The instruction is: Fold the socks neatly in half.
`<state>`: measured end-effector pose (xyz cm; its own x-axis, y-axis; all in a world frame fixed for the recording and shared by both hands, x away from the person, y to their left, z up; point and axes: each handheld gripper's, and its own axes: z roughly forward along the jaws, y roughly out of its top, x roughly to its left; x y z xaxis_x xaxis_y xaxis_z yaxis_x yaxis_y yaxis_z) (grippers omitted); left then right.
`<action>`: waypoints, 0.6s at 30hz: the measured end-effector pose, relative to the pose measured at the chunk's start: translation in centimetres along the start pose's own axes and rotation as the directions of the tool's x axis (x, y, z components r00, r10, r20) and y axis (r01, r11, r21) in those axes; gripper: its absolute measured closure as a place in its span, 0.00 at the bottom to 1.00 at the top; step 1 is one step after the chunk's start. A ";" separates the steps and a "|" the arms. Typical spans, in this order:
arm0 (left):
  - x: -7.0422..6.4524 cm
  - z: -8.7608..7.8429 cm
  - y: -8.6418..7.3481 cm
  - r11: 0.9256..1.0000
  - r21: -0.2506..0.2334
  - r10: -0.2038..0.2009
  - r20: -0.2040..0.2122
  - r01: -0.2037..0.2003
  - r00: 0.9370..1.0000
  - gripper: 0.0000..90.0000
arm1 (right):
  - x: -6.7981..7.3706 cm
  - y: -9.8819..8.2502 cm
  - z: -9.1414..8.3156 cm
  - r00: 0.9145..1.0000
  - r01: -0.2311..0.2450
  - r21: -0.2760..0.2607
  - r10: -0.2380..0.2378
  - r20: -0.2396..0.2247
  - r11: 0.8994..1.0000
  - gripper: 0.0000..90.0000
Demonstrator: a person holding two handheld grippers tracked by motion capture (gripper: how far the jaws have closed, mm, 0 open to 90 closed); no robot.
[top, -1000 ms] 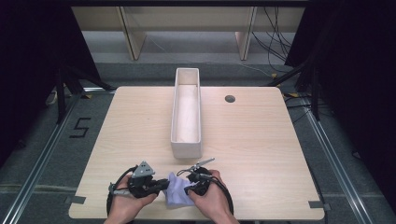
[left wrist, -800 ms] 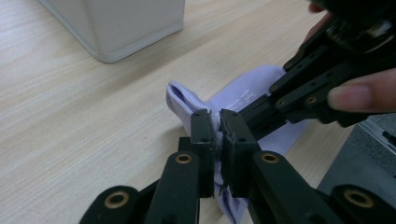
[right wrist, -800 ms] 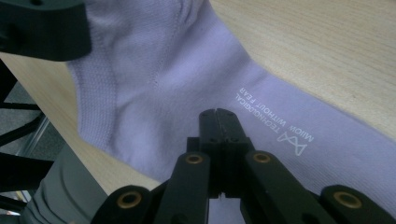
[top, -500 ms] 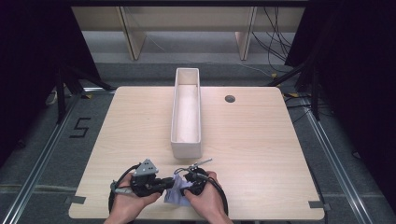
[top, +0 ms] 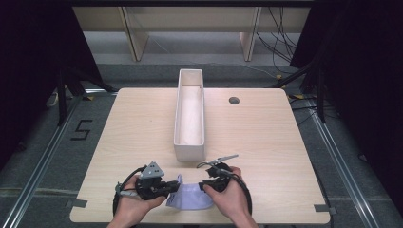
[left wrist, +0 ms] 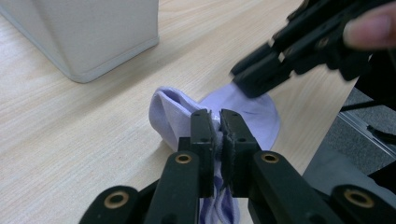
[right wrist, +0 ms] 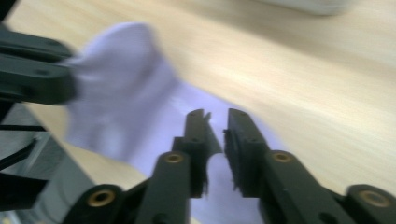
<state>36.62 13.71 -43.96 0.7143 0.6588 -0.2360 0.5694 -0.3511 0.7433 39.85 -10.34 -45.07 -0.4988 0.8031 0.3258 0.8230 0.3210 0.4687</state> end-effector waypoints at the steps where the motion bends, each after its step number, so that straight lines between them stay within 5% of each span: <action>1: 0.0 0.0 0.0 1.000 0.001 0.002 0.001 -0.002 1.000 0.93 | -0.4 -0.2 -0.3 1.000 -0.010 0.018 0.010 0.012 1.000 0.77; 4: -0.2 0.1 0.0 1.000 0.000 0.000 0.001 0.000 1.000 0.93 | -1.4 -0.9 -0.5 0.997 -0.061 0.055 0.058 0.046 0.997 0.76; 7: -0.3 0.2 0.2 1.000 0.008 0.013 0.003 -0.013 1.000 0.93 | -2.1 -1.5 0.0 0.998 -0.048 0.071 0.046 0.037 0.996 0.81; 8: -0.3 0.2 0.3 1.000 0.014 0.020 0.004 -0.020 1.000 0.93 | -1.9 -1.6 0.2 0.995 -0.093 0.094 0.090 0.031 0.991 0.84; 11: -0.7 0.3 0.7 1.000 0.009 0.023 0.009 -0.023 1.000 0.93 | -2.2 -1.9 1.1 0.999 -0.047 0.091 0.045 0.027 0.995 0.88; 18: -1.1 0.6 1.5 0.998 0.027 0.055 0.010 -0.056 0.998 0.93 | -1.7 -1.9 1.3 0.998 -0.057 0.081 0.055 0.026 0.995 0.90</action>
<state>36.92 12.03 -42.98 0.7487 0.6318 -0.2006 0.5396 -0.4051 0.7380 39.46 -11.61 -47.62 -0.4454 0.8324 0.3296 0.8693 0.3141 0.3816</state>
